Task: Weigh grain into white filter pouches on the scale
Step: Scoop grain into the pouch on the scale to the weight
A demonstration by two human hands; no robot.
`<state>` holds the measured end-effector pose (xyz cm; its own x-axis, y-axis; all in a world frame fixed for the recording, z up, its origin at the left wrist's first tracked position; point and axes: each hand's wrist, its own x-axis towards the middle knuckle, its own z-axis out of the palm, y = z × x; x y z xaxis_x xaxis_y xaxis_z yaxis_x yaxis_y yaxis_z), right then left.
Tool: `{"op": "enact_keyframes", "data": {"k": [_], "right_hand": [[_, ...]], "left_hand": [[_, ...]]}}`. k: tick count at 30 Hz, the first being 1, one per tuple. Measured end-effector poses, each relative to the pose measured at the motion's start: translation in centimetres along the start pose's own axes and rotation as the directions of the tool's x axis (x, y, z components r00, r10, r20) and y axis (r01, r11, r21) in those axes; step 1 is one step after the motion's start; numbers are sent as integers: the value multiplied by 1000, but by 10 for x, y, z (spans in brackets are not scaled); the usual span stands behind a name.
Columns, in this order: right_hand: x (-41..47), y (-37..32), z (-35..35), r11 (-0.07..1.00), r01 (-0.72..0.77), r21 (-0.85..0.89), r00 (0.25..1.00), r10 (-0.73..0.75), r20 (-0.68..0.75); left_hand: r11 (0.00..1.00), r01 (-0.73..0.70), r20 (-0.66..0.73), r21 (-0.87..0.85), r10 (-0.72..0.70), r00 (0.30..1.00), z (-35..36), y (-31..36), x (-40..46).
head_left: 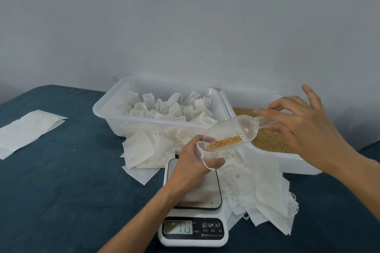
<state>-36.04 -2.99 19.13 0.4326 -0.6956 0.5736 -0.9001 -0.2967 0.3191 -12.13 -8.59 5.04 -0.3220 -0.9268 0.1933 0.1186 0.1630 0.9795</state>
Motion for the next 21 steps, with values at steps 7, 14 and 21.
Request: {"op": "enact_keyframes", "data": {"k": [7, 14, 21], "right_hand": [[2, -1, 0, 1000, 19, -21, 1000, -19, 0], [6, -1, -2, 996, 58, -68, 998, -60, -23], [10, -4, -7, 983, 114, -140, 987, -129, -97]], "left_hand": [[1000, -1, 0, 6, 1, 1000, 0, 0, 0], [1000, -1, -6, 7, 1, 1000, 1, 1, 0], [1000, 1, -31, 11, 0, 1000, 2, 2, 0]]}}
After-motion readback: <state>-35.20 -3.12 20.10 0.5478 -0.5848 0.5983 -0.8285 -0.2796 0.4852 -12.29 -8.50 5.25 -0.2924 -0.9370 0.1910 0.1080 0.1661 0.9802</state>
